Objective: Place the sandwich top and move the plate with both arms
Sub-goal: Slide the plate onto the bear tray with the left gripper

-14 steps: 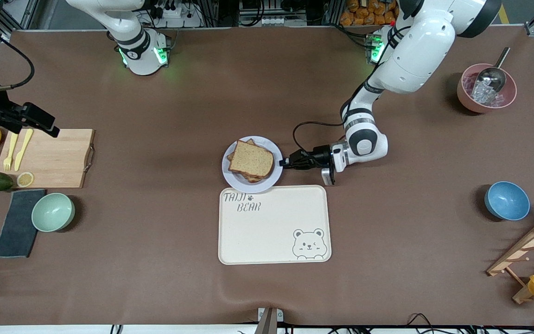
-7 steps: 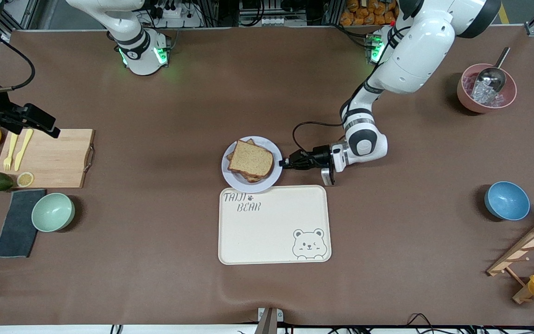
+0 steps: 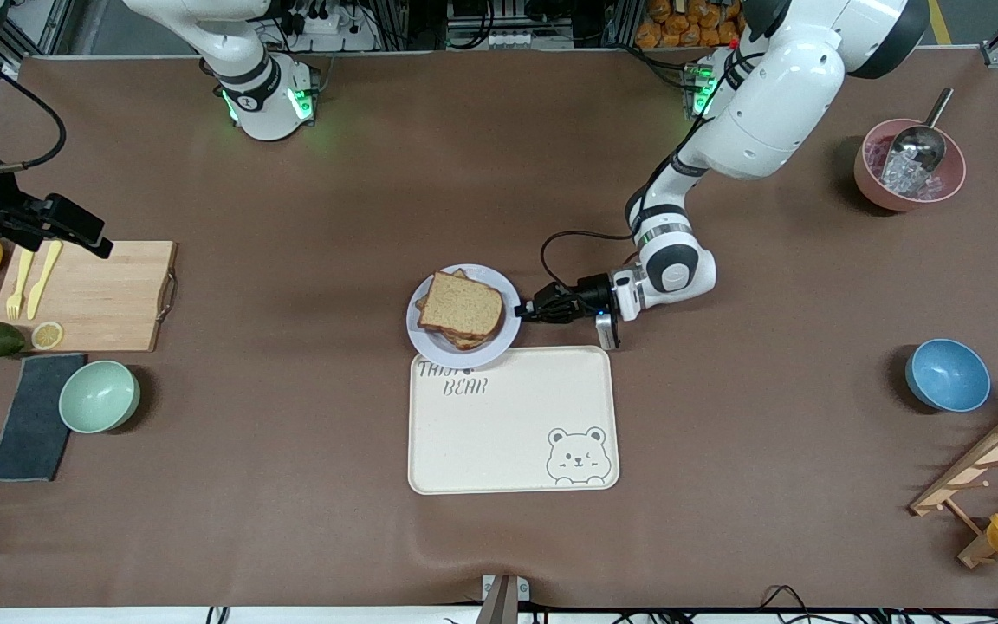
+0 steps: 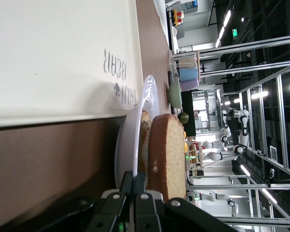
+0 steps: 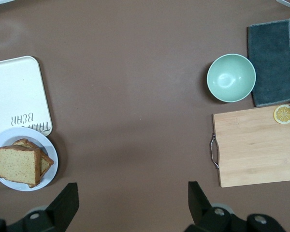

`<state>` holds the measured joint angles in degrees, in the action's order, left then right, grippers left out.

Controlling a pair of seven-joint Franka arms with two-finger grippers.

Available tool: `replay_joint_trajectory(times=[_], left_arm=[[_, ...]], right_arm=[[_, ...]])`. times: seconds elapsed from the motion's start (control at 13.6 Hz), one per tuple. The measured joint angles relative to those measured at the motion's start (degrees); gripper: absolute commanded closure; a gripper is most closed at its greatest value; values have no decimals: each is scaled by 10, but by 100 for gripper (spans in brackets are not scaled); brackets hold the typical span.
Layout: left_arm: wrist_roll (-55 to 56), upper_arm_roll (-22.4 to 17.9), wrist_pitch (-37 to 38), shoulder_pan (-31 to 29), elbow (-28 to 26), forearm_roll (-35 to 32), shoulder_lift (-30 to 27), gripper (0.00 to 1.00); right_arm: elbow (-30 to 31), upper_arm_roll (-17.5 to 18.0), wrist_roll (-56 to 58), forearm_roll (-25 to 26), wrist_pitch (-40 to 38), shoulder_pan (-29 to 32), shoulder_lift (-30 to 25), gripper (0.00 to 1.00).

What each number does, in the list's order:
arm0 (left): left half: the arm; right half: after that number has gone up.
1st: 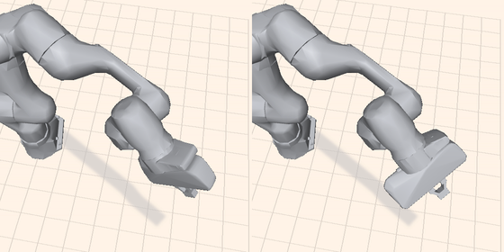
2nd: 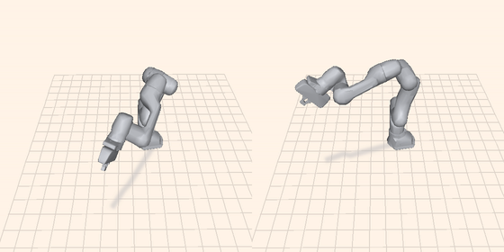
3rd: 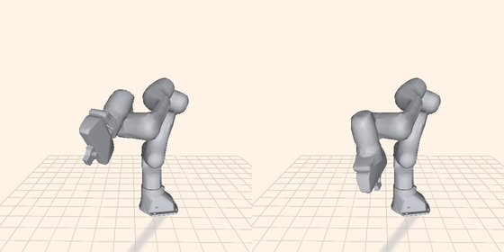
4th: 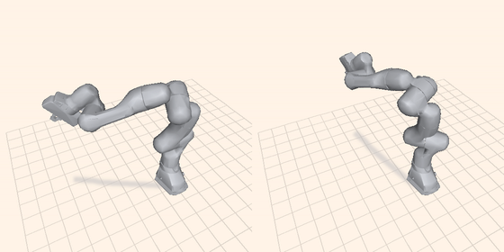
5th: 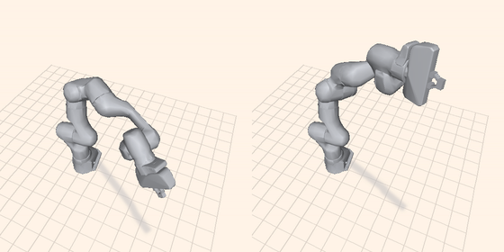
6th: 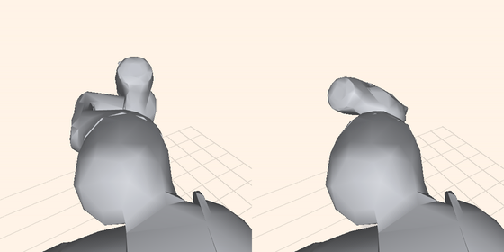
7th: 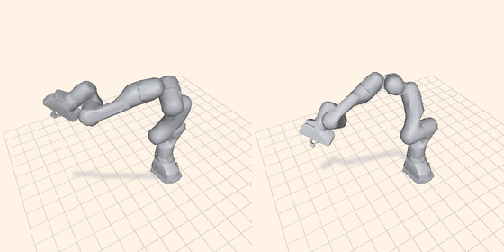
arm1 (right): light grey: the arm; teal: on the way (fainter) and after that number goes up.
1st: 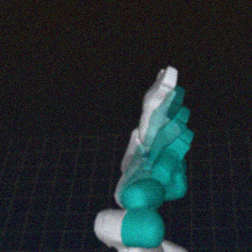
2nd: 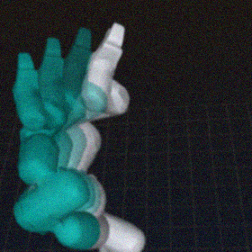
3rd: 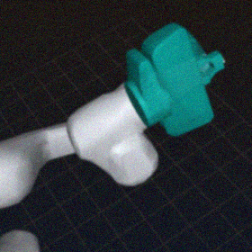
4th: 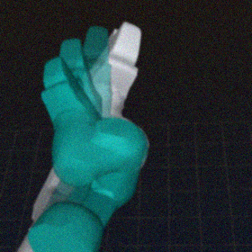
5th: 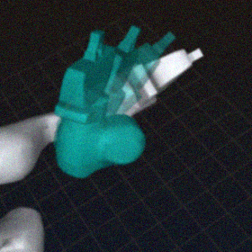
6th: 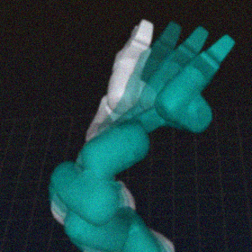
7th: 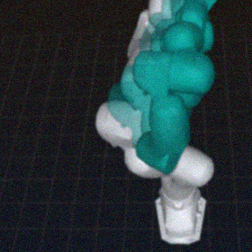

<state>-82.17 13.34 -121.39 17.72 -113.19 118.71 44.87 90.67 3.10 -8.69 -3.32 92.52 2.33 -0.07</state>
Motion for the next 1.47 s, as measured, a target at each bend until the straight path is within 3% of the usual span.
replay_joint_trajectory(times=[0.88,1.47], left_arm=[[0,121,-32,-107,16,24,-2,100],[42,127,-83,-133,46,24,-31,100]], right_arm=[[0,0,0,0,0,0,1,0],[0,1,0,0,0,-1,4,0]])
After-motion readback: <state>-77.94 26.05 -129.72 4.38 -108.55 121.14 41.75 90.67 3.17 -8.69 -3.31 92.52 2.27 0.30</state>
